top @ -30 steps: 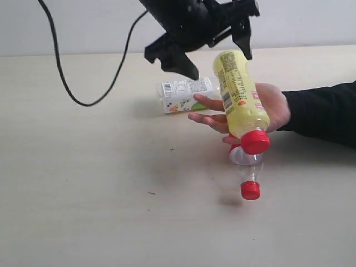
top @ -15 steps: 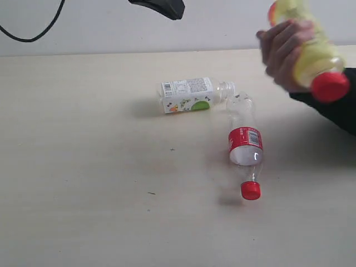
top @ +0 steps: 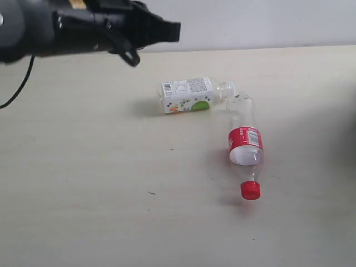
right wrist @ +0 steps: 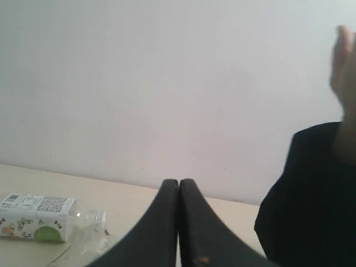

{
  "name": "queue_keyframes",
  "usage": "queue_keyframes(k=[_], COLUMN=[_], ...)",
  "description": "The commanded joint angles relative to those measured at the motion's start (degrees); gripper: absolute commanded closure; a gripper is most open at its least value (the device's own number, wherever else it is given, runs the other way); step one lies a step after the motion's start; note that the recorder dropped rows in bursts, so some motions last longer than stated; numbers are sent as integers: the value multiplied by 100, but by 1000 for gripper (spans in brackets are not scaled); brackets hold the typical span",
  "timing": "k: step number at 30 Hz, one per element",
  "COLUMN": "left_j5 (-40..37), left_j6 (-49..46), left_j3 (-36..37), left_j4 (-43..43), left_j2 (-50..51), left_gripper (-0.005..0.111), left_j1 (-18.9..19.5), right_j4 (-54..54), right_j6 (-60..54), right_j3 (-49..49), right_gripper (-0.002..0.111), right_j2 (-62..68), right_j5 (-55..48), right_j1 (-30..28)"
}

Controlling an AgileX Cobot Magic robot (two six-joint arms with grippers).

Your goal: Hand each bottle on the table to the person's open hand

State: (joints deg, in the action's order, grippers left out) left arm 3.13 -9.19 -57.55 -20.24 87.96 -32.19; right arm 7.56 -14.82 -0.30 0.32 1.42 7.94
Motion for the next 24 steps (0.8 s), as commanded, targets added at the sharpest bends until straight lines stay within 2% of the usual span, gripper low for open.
queue_keyframes(k=[1, 6, 8, 24], left_j5=[2111, 3872, 4190, 4127], left_j6=[-38, 270, 319, -323], left_j3=[1136, 2027, 2173, 2220], left_j4=[405, 1086, 1290, 1345], left_j2=[-298, -423, -423, -423], left_gripper=[104, 104, 104, 104], left_j1=[-168, -318, -318, -306], right_j4=[-2, -2, -2, -2], right_j6=[-5, -5, -5, -5], right_j3=[30, 30, 30, 30], right_gripper=[108, 108, 108, 108], right_j2=[-32, -32, -32, -32], right_j5=[20, 20, 20, 20], right_j1=[4, 4, 4, 4])
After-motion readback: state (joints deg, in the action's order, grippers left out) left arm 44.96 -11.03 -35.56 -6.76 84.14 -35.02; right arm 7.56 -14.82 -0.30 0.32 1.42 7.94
